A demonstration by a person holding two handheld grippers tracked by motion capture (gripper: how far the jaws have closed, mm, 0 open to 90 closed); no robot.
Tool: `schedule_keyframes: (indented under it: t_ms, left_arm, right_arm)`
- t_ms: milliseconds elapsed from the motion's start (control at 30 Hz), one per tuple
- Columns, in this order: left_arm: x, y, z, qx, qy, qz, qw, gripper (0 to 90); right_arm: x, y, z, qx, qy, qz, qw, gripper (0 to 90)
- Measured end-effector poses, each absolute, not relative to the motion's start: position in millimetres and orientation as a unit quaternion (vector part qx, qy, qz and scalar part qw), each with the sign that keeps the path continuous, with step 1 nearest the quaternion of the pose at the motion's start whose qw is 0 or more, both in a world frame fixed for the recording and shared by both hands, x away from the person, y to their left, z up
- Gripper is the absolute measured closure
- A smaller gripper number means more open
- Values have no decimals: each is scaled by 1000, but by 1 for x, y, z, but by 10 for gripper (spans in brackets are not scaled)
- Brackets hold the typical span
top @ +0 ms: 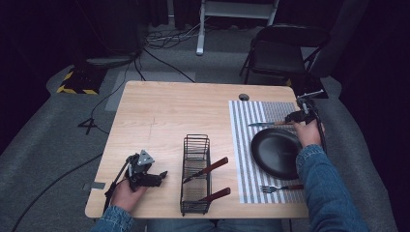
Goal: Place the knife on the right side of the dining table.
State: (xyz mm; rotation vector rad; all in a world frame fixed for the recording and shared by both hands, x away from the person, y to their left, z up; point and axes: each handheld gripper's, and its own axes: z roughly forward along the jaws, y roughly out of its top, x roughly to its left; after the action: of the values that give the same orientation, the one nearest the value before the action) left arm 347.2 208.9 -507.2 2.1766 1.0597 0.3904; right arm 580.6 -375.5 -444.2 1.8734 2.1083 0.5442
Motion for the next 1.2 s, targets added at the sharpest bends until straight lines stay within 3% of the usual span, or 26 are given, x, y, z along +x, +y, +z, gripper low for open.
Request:
schedule_keyframes:
  t_ms: [700, 1200]
  left_arm:
    - [347, 209, -507, 835, 407, 150, 338, 159]
    - [347, 209, -507, 835, 407, 150, 338, 159]
  right_arm:
    - [576, -376, -437, 643, 728, 198, 136, 407]
    - [547, -359, -394, 596, 746, 257, 153, 407]
